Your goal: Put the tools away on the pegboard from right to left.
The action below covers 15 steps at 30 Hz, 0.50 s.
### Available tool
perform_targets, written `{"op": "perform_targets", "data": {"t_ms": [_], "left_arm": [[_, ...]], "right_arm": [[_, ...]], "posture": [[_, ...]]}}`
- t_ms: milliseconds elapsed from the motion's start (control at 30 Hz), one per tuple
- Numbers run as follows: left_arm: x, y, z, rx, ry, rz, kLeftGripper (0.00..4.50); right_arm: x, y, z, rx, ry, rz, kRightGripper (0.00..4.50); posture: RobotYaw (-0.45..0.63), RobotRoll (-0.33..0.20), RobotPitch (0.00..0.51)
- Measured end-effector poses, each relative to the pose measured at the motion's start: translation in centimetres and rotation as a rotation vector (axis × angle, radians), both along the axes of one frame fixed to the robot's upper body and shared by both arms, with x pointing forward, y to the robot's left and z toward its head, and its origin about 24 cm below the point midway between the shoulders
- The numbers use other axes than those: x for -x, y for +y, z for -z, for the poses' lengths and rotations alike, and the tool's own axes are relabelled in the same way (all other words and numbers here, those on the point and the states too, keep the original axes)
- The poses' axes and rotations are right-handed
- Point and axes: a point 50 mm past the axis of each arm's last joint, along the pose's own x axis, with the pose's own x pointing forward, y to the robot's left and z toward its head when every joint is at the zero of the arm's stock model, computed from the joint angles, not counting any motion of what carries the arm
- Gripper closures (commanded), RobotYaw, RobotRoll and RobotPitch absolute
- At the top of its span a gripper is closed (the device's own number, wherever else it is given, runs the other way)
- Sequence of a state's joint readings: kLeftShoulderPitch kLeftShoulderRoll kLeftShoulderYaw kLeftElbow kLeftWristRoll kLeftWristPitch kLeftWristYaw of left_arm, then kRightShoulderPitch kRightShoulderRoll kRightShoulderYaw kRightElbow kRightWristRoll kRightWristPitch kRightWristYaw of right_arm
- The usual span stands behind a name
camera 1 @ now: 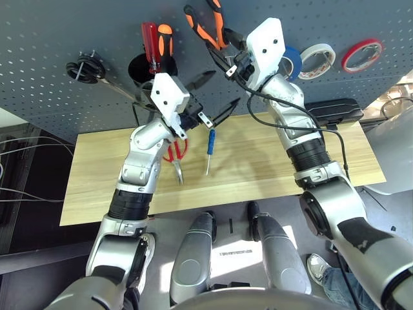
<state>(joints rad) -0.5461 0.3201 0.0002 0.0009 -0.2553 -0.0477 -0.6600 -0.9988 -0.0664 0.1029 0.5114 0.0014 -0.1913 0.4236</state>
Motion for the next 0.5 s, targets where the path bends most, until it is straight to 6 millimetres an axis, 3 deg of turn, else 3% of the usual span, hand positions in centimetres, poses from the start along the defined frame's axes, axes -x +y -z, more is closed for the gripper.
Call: {"op": "perform_targets", "data": {"t_ms": [100, 267, 367, 500], "left_arm": [[0.0, 0.0, 0.0, -0.001, -0.011, -0.003, 0.00], [-0.1, 0.1, 0.1, 0.001, -0.006, -0.013, 0.00], [-0.2, 0.0, 0.2, 0.000, -0.004, -0.011, 0.00], [0.3, -1.2, 0.5, -0.037, -0.018, 0.057, 0.00]], "right_arm": [[0.0, -0.1, 0.0, 0.002, -0.001, 0.002, 2.60], [-0.1, -0.4, 0.0, 0.010, -0.004, 0.007, 1.06], [0.7, -1.7, 0.5, 0.017, -0.007, 0.012, 0.06], [2.4, -3.7, 0.7, 0.043, 0.004, 0.034, 0.02]], "posture": [[0.17, 0.000, 0.332], [0.17, 0.000, 0.330], [0.16, 0.000, 0.326], [0.16, 0.000, 0.319]]}}
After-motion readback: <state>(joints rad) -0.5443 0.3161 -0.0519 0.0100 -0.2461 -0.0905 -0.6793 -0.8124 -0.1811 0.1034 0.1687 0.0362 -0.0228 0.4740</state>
